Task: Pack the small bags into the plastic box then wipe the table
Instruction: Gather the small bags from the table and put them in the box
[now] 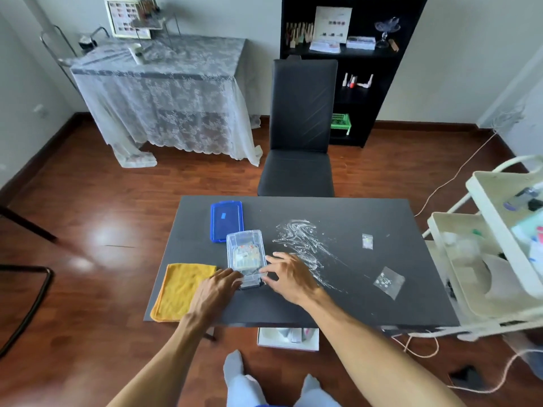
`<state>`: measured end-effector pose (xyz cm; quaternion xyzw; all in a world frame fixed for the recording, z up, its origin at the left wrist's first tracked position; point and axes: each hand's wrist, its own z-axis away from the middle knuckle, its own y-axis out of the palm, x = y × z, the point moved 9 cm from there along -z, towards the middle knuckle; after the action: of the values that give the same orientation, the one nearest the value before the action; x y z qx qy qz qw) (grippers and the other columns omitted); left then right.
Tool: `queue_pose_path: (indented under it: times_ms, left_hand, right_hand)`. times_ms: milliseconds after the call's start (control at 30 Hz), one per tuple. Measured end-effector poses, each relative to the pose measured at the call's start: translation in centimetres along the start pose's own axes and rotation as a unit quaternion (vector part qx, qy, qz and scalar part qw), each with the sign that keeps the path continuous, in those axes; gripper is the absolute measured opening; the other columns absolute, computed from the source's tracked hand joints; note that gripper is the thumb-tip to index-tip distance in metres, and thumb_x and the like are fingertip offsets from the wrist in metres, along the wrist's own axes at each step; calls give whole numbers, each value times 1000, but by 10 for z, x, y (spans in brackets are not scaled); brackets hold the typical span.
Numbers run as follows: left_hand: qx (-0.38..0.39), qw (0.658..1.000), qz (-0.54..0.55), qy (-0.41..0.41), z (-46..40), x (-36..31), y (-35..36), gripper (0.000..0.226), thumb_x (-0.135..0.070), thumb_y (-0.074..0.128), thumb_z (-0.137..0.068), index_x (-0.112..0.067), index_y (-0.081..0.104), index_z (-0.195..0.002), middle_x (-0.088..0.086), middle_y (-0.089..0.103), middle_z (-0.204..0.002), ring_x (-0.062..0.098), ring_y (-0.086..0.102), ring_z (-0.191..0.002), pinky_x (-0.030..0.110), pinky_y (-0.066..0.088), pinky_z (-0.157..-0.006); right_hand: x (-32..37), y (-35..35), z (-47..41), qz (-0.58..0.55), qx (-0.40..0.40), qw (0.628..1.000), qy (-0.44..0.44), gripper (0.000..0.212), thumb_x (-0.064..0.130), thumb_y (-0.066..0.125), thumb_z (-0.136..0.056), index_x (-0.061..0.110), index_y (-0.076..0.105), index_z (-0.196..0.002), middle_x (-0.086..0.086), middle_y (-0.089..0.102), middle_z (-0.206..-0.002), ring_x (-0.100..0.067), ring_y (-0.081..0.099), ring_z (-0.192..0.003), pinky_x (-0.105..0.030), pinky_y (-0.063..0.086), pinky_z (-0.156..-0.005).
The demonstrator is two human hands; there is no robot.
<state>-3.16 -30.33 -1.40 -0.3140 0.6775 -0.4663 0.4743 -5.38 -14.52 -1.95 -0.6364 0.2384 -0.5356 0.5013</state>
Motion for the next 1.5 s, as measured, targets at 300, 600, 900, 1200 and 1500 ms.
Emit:
queue_pose_path:
  times_ms: [300,600,900,1200,1500]
  left_hand:
    - [-22,998,-29,-60,24,-10,11,29,-41,45,-87,-25,66,-99,-9,69,-96,15,65,-87,26,47,-45]
    - [-100,994,-49,10,-4,-64,-1,36,-40,52,-89,-16,65,-113,1,66,-113,26,57,-109,35,44,-90]
    - [15,991,17,133,-120,-221,67,26,-36,64,-91,-17,69,-108,-4,71,-107,22,61,-99,34,52,-86]
    - [73,991,43,102,-209,-272,144,25,-29,54,-96,-18,69,-113,-1,71,-117,24,54,-111,35,38,-96]
    - [110,992,50,44,-248,-267,191,30,-21,61,-92,-15,64,-121,3,67,-121,28,51,-115,37,39,-95]
  right_hand:
    - [-17,-1,28,-40,13,998,-46,36,35,63,-95,31,64,-130,4,56,-143,-17,47,-136,-32,35,-112]
    - [-95,-53,62,-79,-45,995,29,29,37,61,-95,28,69,-122,9,68,-128,-13,62,-115,-30,52,-94]
    - [-224,-102,133,-102,-152,960,211,24,39,63,-94,29,71,-115,10,72,-118,-14,66,-107,-28,52,-89]
    - [-322,-90,173,-107,-110,932,328,40,43,67,-90,32,64,-128,8,70,-122,-15,64,-110,-30,51,-90]
    - [-340,-76,164,-45,-52,941,332,53,47,68,-88,24,60,-134,1,62,-131,-23,55,-119,-38,47,-98]
